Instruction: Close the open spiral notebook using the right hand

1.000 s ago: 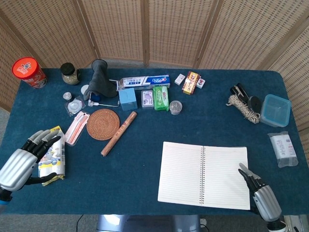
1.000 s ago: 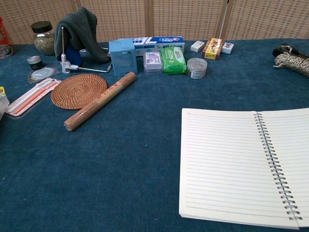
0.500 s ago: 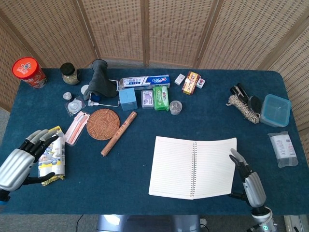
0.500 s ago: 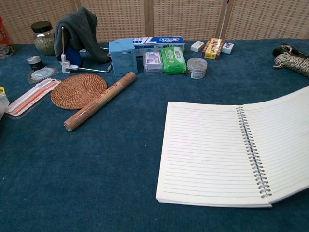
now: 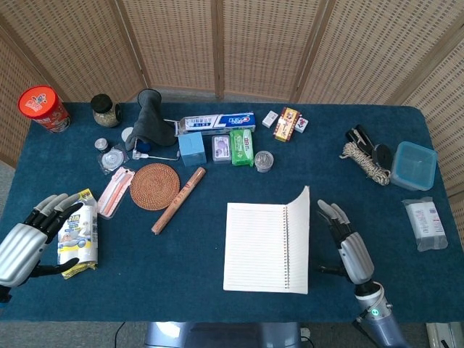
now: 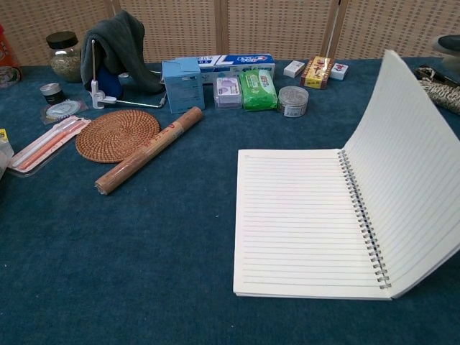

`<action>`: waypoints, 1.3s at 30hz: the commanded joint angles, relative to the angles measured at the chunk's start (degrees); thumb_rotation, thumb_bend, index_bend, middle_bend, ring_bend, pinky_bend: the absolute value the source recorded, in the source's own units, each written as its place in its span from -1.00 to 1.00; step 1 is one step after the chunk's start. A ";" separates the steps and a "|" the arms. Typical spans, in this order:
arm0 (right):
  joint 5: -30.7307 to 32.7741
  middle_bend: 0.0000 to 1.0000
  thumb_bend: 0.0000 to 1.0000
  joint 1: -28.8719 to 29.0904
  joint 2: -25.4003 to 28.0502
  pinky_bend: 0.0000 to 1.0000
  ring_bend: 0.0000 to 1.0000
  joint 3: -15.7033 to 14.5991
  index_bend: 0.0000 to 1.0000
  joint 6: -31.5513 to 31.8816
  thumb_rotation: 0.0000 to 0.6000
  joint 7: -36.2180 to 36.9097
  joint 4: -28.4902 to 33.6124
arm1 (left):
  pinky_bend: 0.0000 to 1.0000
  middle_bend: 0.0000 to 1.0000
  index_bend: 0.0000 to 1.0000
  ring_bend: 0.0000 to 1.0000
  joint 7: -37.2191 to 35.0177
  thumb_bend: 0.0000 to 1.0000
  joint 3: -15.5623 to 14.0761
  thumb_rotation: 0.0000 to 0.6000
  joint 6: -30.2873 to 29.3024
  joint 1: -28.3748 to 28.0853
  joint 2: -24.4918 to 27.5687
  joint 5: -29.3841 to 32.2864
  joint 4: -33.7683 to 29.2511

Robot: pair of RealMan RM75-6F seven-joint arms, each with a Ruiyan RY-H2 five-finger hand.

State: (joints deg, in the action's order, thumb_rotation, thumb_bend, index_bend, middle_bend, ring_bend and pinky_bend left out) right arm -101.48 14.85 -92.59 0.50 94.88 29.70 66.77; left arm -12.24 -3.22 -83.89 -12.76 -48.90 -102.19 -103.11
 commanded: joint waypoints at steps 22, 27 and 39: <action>7.50 -1.00 -0.84 17.13 5.73 -0.98 -1.00 2.32 -1.00 -31.59 1.00 -2.27 17.59 | -0.87 -1.00 -1.00 -1.00 0.78 -0.99 -0.06 1.00 0.19 0.14 0.68 -0.05 -1.21; 11.18 -1.00 -0.81 18.88 6.23 -0.98 -1.00 3.39 -1.00 -35.93 1.00 -3.40 18.40 | -0.87 -1.00 -1.00 -1.00 0.59 -0.99 -0.07 1.00 0.16 0.26 0.84 0.15 -1.13; 14.44 -1.00 -0.81 21.35 9.38 -0.95 -1.00 3.79 -1.00 -40.77 1.00 -7.90 20.01 | -0.86 -1.00 -1.00 -1.00 0.57 -0.99 0.00 1.00 0.38 0.17 0.79 0.08 -0.98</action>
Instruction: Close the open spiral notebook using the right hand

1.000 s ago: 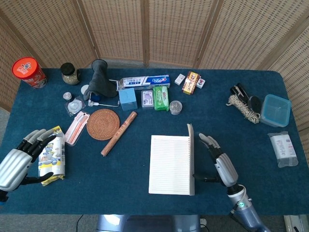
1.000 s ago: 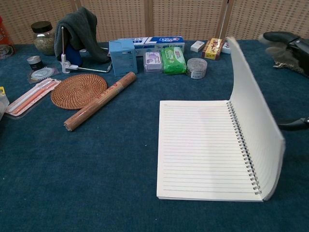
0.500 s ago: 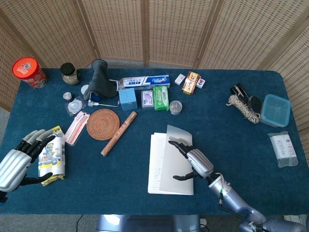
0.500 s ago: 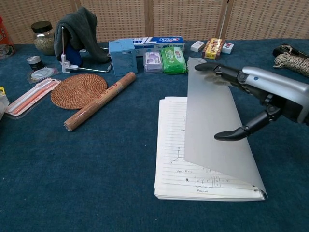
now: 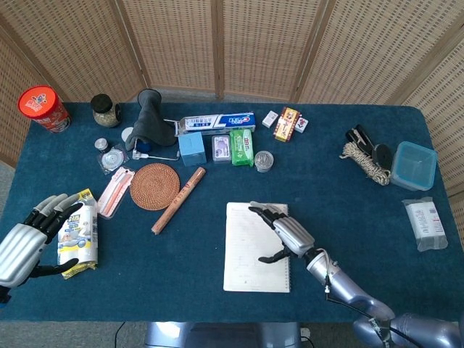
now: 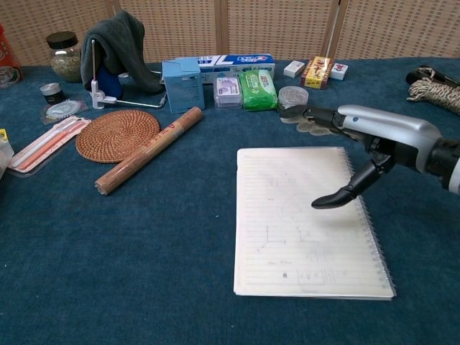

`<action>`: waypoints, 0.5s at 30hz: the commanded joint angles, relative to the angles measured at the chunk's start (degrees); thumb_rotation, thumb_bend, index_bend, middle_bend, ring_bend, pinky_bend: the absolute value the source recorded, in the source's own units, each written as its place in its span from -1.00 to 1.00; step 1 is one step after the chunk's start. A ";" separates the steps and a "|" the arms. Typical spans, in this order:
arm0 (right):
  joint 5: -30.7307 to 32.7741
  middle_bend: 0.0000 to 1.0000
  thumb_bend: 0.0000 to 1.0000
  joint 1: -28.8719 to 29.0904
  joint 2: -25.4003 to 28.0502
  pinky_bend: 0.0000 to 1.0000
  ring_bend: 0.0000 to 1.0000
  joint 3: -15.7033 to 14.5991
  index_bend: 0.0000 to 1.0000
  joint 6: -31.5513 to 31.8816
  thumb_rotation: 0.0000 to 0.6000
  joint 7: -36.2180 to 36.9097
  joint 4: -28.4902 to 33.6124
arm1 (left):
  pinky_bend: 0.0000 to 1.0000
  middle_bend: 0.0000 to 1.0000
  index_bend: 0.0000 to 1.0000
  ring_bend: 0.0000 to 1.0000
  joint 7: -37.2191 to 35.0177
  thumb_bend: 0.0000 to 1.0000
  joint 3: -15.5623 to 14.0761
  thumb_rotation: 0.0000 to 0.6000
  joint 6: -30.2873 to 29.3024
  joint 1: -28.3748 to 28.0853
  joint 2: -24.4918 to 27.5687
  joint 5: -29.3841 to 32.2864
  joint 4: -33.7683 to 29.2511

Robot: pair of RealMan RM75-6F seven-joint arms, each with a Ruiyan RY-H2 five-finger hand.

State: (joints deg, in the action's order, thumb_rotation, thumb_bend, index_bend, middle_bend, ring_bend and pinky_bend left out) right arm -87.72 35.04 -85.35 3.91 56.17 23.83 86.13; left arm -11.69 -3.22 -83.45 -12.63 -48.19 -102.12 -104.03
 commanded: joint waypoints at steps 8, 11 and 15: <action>4.96 -1.00 -0.85 2.52 7.02 -0.93 -1.00 1.25 -1.00 -6.51 0.72 -2.58 3.28 | -0.86 -1.00 -1.00 -1.00 -0.24 -0.99 -0.03 1.00 -0.04 0.16 0.09 0.22 0.07; 4.67 -1.00 -0.85 2.17 7.84 -0.93 -1.00 1.41 -1.00 -5.43 0.71 -2.07 3.60 | -0.86 -1.00 -1.00 -1.00 -0.12 -0.99 0.02 1.00 0.08 0.10 0.07 0.25 0.08; 2.92 -1.00 -0.85 0.44 10.25 -0.93 -1.00 1.28 -1.00 -1.22 0.71 -2.60 4.25 | -0.86 -1.00 -1.00 -1.00 1.11 -0.99 0.31 1.00 -0.10 0.23 -0.11 0.55 0.28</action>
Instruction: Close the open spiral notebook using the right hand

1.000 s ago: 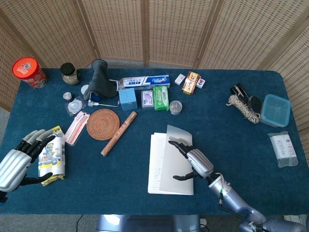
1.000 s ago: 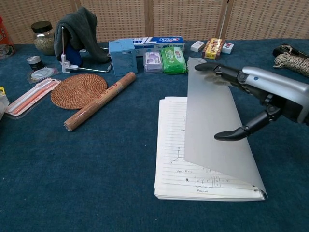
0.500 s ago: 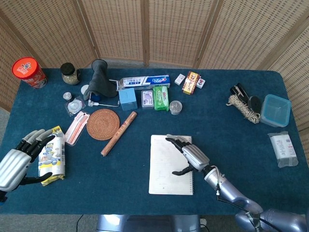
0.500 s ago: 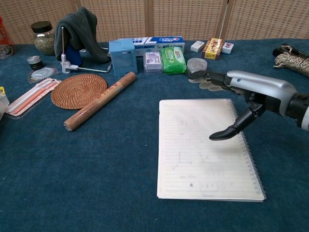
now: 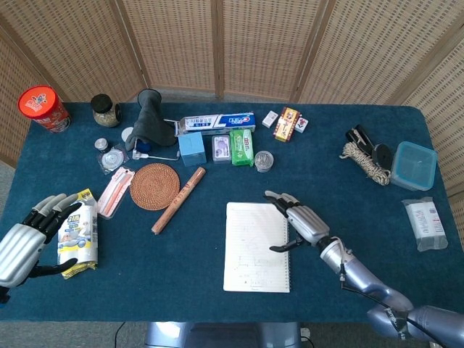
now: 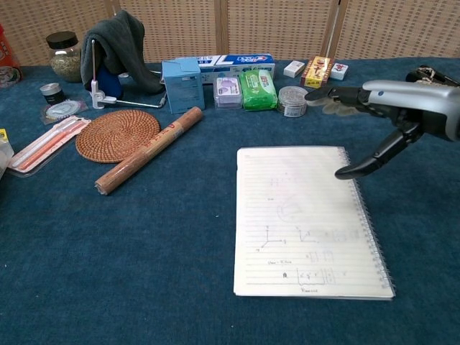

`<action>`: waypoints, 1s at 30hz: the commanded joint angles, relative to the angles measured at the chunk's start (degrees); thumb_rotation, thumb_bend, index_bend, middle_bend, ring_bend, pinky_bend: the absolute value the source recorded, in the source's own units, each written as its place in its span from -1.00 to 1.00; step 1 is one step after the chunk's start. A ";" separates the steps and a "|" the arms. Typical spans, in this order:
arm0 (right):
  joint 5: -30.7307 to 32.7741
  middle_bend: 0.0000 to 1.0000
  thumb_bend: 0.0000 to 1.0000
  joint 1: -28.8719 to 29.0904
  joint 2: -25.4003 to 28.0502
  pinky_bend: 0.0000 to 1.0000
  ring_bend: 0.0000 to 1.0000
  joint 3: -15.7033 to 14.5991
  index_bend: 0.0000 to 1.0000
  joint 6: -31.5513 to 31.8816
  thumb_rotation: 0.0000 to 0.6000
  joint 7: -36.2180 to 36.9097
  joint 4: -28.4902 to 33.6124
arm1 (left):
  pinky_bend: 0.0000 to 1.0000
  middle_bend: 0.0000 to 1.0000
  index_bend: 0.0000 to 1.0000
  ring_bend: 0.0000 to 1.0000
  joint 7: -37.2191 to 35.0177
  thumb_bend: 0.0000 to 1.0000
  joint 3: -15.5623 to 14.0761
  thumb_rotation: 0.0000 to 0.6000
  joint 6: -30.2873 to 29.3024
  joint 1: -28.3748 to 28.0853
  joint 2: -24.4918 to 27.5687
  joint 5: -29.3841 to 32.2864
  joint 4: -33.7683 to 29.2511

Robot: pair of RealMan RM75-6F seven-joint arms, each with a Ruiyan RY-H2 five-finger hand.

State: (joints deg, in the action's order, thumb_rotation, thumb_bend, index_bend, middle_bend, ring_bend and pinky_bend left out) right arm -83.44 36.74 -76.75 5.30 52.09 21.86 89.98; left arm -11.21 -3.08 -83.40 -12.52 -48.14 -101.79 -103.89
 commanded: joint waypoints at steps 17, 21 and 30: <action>-9.03 -1.00 -0.87 -11.96 -1.32 -0.93 -1.00 -2.47 -1.00 26.60 0.72 -10.75 -20.21 | -0.86 -1.00 -1.00 -1.00 4.66 -0.99 0.97 1.00 -0.51 1.21 -4.45 2.71 3.78; -8.72 -1.00 -0.89 -14.77 -0.80 -0.93 -1.00 -3.43 -1.00 29.35 0.72 -8.67 -23.89 | -0.86 -1.00 -1.00 -1.00 5.22 -0.99 0.93 1.00 -0.75 1.62 -5.28 3.11 4.51; -5.45 -1.00 -0.97 -21.72 5.42 -0.98 -1.00 -4.77 -1.00 32.94 0.68 -7.87 -16.34 | -0.86 -1.00 -1.00 -1.00 6.92 -0.99 1.37 1.00 -1.62 2.65 -6.68 4.75 5.86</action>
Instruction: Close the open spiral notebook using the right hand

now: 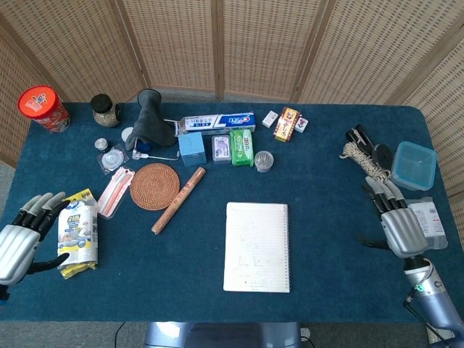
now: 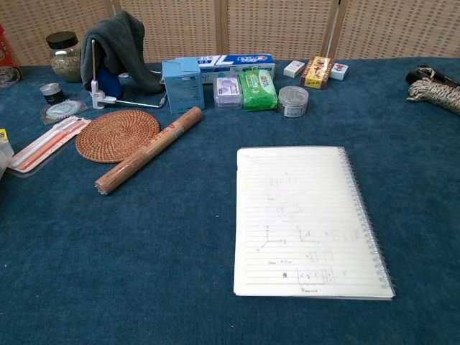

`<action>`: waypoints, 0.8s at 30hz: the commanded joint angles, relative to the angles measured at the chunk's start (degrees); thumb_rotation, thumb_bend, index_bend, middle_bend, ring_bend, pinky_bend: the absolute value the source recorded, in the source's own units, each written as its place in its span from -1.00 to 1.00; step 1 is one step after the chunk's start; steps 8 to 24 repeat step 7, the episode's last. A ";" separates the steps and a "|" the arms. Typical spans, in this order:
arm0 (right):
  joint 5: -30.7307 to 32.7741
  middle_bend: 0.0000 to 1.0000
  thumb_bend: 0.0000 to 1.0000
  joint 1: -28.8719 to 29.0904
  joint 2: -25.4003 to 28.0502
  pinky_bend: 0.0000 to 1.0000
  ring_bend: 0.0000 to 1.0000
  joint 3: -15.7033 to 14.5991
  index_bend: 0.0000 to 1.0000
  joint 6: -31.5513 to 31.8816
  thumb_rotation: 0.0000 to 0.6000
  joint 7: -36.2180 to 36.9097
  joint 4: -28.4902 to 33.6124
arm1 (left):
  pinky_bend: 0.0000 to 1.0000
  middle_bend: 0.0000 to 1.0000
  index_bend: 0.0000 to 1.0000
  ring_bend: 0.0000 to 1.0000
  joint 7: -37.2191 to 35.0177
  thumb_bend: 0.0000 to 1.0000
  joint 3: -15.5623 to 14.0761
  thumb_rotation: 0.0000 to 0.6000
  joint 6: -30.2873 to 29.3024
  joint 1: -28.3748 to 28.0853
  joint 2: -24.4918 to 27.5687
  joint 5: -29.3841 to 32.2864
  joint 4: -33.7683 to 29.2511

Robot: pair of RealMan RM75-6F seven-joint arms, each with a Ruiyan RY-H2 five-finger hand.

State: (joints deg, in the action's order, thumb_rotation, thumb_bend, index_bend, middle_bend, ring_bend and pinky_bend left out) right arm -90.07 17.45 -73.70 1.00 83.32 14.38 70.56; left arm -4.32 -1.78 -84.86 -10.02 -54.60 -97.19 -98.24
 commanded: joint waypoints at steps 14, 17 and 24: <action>1.81 -1.00 -0.97 -6.01 3.75 -0.98 -1.00 0.12 -1.00 6.27 0.67 -5.15 5.43 | -0.86 -1.00 -1.00 -1.00 -0.12 -0.99 0.12 1.00 -0.22 0.55 -0.96 0.91 0.80; 1.81 -1.00 -0.97 -6.01 3.75 -0.98 -1.00 0.12 -1.00 6.27 0.67 -5.15 5.43 | -0.86 -1.00 -1.00 -1.00 -0.12 -0.99 0.12 1.00 -0.22 0.55 -0.96 0.91 0.80; 1.81 -1.00 -0.97 -6.01 3.75 -0.98 -1.00 0.12 -1.00 6.27 0.67 -5.15 5.43 | -0.86 -1.00 -1.00 -1.00 -0.12 -0.99 0.12 1.00 -0.22 0.55 -0.96 0.91 0.80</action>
